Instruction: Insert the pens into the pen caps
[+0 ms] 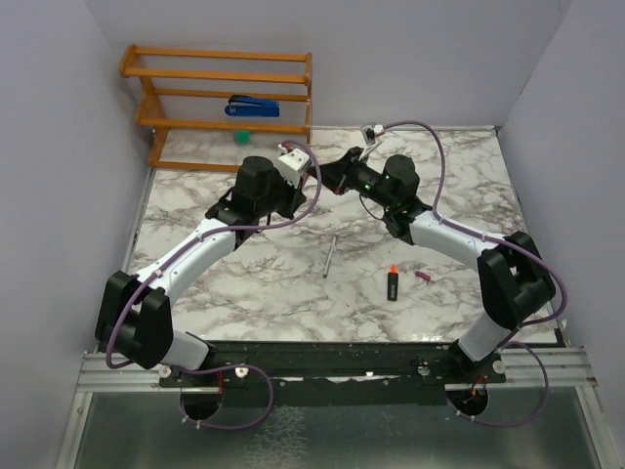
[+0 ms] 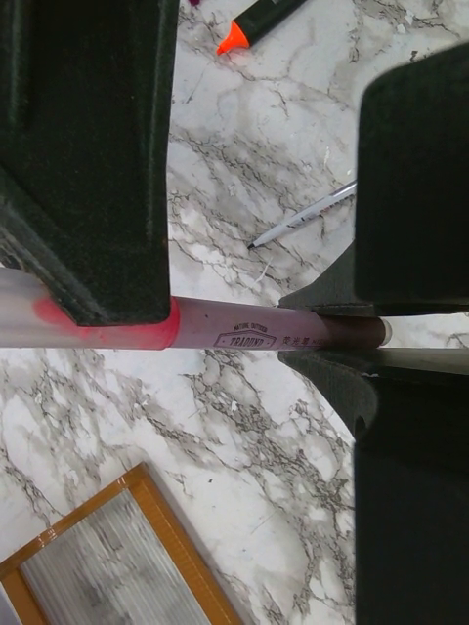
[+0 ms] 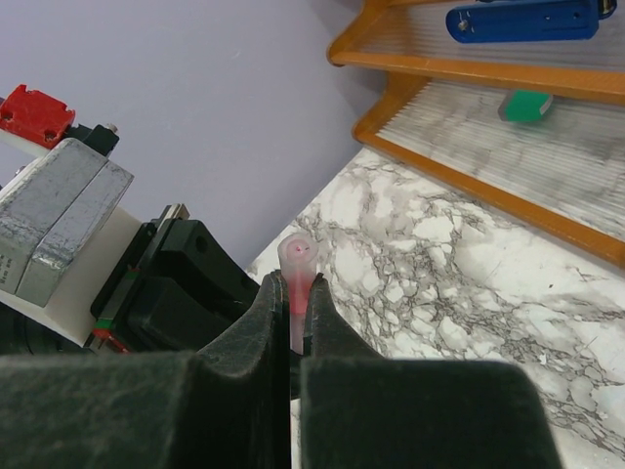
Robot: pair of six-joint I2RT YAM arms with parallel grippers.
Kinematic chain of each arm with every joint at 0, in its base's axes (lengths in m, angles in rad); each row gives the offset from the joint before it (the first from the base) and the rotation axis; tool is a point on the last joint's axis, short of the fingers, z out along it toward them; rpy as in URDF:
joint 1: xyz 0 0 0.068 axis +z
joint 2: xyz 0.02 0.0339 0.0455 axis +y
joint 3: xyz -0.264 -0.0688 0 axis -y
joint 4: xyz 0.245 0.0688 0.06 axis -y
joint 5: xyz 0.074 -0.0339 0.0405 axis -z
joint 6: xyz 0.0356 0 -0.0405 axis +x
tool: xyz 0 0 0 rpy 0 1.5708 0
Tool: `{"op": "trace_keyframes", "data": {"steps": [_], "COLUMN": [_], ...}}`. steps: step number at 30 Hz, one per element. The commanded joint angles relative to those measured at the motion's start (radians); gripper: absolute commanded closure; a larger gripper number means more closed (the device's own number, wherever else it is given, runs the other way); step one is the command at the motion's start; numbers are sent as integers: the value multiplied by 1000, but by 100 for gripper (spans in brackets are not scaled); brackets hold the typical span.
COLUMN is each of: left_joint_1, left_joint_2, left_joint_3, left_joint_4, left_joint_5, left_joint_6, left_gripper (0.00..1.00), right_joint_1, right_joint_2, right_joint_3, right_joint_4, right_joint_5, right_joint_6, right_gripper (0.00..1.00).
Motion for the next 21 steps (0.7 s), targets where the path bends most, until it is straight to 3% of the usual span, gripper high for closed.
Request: {"op": "trace_keyframes", "data": {"steps": [1,21], "left_joint_1": [57,70], "left_joint_2": [-112,-139], "left_joint_3": [101,61], "left_joint_4": [592,621], "left_joint_5": [-180,-175], "left_joint_6": [-41,-48], "left_gripper": [100,100], "right_joint_1": [146,157], "right_joint_2": [100,132], "right_joint_3": [-112,-74], "right_joint_4": [-449,-510], "right_joint_5": [-443,-449], "right_joint_6": [29,-1], "right_gripper": [100,100]}}
